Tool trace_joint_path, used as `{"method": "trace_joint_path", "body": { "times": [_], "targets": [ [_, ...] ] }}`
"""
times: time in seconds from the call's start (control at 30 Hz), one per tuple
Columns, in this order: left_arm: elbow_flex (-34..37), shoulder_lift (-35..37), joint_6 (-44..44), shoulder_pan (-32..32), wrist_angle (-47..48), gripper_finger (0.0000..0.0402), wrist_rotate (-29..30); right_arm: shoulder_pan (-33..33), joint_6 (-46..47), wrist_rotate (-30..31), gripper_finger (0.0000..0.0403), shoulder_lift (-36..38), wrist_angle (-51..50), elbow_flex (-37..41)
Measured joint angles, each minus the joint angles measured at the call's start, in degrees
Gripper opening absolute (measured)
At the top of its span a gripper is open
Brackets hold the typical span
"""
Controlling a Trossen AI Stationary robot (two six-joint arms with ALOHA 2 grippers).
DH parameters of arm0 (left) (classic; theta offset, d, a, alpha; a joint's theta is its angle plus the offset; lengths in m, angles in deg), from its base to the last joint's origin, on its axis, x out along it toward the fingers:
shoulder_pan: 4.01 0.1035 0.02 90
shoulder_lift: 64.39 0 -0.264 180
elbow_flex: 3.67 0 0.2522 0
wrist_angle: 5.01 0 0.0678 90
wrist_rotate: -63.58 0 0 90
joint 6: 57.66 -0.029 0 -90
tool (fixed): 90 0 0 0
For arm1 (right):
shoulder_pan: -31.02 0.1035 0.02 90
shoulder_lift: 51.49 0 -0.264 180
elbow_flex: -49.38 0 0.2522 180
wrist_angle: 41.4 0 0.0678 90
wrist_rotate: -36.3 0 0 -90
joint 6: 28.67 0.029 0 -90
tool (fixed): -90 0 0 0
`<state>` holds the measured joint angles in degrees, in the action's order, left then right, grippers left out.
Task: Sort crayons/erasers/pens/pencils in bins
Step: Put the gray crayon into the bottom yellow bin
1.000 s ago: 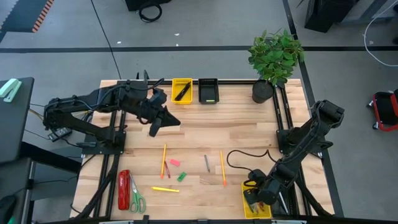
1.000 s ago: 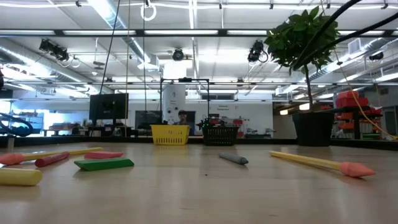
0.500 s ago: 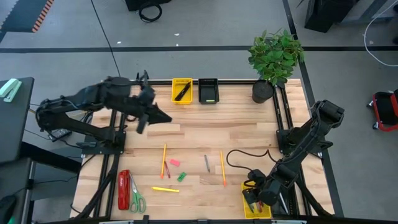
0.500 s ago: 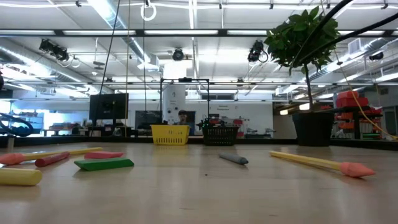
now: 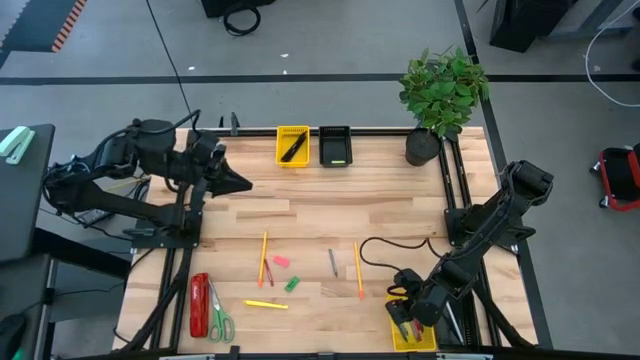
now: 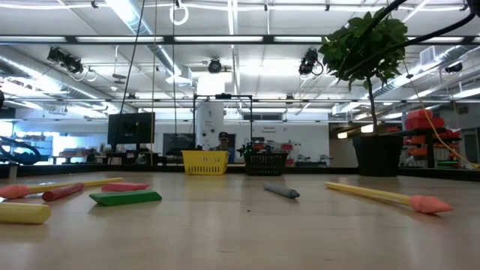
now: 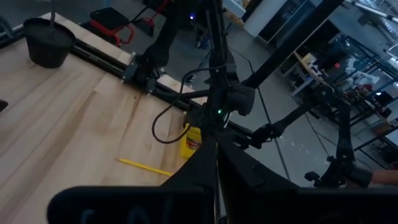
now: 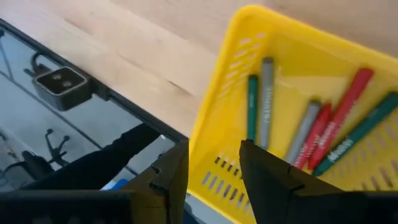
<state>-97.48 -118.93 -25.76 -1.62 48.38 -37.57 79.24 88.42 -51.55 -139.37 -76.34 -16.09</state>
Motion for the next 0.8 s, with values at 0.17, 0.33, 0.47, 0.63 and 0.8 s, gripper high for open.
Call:
{"method": "trace_joint_path", "body": {
  "times": [0.17, 0.33, 0.47, 0.63, 0.8],
  "targets": [
    [0.00, -0.10, -0.04, 0.00, 0.20, 0.0014, 0.00, -0.51, -0.33, -0.72, 0.0149, 0.00, 3.58, 0.00],
    [0.00, -0.68, -0.07, 0.00, 0.03, 0.0021, 0.00, -0.47, -1.90, -0.92, 0.0149, 0.13, 6.39, 0.00],
    [0.04, -0.91, -0.09, 0.00, 0.14, 0.0029, 0.00, -0.47, -4.42, -0.69, 0.0149, 0.57, 7.85, 0.00],
    [0.04, -0.96, 0.65, 0.00, 0.09, 0.0034, 0.00, -0.47, -7.97, -0.68, 0.0149, 1.11, 7.54, 0.00],
    [0.04, -0.93, 8.16, 0.00, -0.05, 0.0029, -0.03, -0.12, -10.62, -0.70, 0.0149, 1.29, 7.53, 0.00]
  ]
}}
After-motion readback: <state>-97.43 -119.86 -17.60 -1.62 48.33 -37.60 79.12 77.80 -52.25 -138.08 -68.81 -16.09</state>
